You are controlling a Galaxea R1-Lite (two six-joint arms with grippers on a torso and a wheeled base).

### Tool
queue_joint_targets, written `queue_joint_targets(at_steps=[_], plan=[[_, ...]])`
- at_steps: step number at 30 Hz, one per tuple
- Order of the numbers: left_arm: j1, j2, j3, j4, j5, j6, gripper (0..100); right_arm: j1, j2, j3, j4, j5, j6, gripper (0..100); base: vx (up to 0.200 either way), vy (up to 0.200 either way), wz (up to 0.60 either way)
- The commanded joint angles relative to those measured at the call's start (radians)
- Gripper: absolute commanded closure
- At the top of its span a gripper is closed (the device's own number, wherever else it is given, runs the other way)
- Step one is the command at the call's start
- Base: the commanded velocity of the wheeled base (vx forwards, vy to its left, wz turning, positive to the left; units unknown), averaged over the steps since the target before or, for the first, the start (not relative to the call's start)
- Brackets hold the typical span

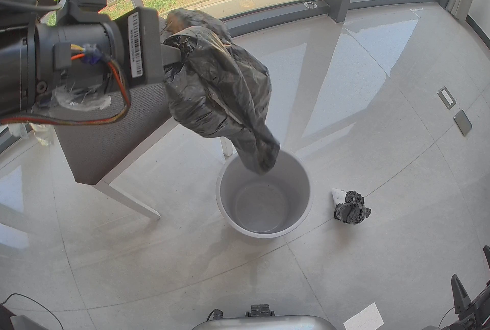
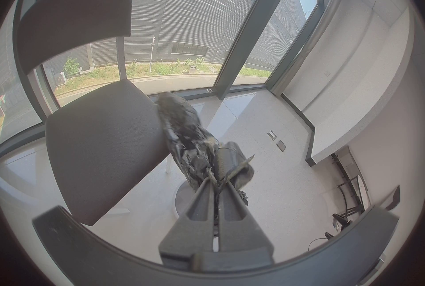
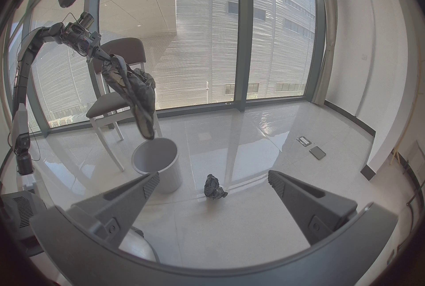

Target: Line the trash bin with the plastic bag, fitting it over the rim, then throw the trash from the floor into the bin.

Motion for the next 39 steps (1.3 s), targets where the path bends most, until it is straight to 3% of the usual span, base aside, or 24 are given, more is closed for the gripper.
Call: queue_joint_targets(at_steps=[1, 10, 13, 14, 17, 19, 24, 28, 31, 33, 39], plan=[[-0.027, 0.026, -0.026, -0.010, 0.048, -0.003, 100, 0.000, -0.009, 0.018, -0.002, 0.001, 0.007, 0, 0.000, 0.000, 0.00], [-0.072, 0.013, -0.026, -0.015, 0.056, -0.003, 100, 0.009, 0.008, 0.016, -0.006, -0.024, 0.061, 0, 0.000, 0.000, 0.00], [-0.082, 0.012, -0.031, -0.036, 0.056, 0.000, 100, 0.020, 0.057, -0.100, -0.012, 0.030, 0.099, 0, 0.000, 0.000, 0.00], [-0.091, 0.009, -0.031, -0.068, 0.056, 0.011, 100, 0.043, 0.197, -0.225, -0.002, 0.077, 0.168, 0, 0.000, 0.000, 0.00], [-0.102, 0.024, -0.046, -0.150, 0.057, 0.064, 100, 0.052, 0.324, -0.271, -0.012, 0.116, 0.251, 0, 0.000, 0.000, 0.00], [-0.108, 0.050, -0.075, -0.202, 0.060, 0.100, 100, 0.055, 0.340, -0.268, -0.011, 0.122, 0.247, 0, 0.000, 0.000, 0.00], [-0.108, 0.084, -0.170, -0.220, 0.054, 0.119, 100, 0.098, 0.531, -0.262, -0.023, 0.174, 0.130, 0, 0.000, 0.000, 0.00], [-0.105, 0.083, -0.170, -0.222, 0.034, 0.144, 100, 0.114, 0.633, -0.260, -0.052, 0.174, 0.058, 0, 0.000, 0.000, 0.00], [-0.104, 0.086, -0.170, -0.233, -0.013, 0.169, 100, 0.141, 0.809, -0.277, -0.085, 0.174, -0.042, 0, 0.000, 0.000, 0.00], [-0.104, 0.086, -0.170, -0.234, -0.023, 0.170, 100, 0.155, 0.866, -0.288, -0.109, 0.174, -0.056, 0, 0.000, 0.000, 0.00], [-0.108, 0.106, -0.158, -0.331, -0.036, 0.167, 100, 0.249, 1.183, -0.331, -0.404, 0.166, -0.063, 0, 0.000, 0.000, 0.00]])
